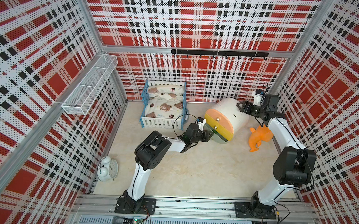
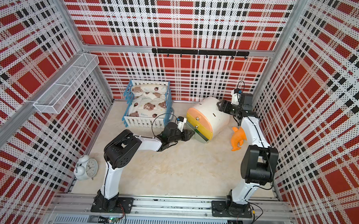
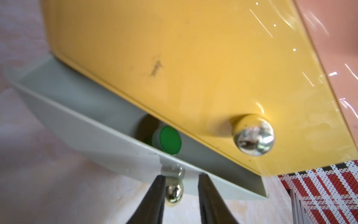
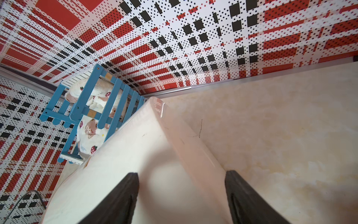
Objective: Put the paint cans in the drawer according to color
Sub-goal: Close the drawer in the storage box.
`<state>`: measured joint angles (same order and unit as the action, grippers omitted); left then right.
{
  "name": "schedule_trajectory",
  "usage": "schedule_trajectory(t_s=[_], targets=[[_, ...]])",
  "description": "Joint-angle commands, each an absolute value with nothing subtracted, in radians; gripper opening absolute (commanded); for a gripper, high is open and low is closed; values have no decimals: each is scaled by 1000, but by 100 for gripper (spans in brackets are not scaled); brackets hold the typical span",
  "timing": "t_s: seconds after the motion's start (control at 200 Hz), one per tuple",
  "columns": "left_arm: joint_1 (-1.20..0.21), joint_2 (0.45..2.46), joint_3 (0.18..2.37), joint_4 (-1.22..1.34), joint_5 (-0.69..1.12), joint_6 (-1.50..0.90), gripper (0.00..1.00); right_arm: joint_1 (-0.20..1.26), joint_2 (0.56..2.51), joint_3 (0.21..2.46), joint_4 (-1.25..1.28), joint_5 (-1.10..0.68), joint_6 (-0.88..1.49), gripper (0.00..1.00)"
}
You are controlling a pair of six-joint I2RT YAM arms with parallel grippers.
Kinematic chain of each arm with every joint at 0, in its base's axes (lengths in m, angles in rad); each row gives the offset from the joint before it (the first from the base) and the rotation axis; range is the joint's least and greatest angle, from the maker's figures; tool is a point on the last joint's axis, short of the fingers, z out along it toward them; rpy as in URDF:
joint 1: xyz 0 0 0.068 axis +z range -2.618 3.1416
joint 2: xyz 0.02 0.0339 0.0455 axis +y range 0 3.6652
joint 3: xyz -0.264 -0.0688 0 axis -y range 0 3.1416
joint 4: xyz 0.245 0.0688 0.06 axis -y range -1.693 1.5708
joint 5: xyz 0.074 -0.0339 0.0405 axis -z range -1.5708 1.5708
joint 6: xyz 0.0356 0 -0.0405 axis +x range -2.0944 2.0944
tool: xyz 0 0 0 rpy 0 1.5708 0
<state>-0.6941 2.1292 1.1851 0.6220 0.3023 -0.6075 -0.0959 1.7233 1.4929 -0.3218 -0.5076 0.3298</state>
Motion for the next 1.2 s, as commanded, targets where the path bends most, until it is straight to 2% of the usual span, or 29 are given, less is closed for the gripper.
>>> schedule_trajectory(t_s=[0.0,0.411,0.621,0.787,0.922,1.062,1.192], targets=[[-699,2180,1227,684,287,-643,34,-90,1759,1462,-374,-548,331,77],[-712,2237,1279,708,255,-646,34,-89,1766,1460,-371,-555,330,76],[-719,2174,1227,709,218,-618,35,-92,1761,1519,-436,-502,298,76],[-716,2017,1090,708,138,-573,42,-94,1731,1676,-598,-377,206,78],[-688,1871,957,708,99,-563,50,-101,1647,1706,-663,-247,196,80],[-637,1708,820,710,26,-575,59,-100,1507,1650,-667,-148,186,82],[-581,1522,691,704,-37,-553,69,-100,1350,1516,-618,-132,193,85]])
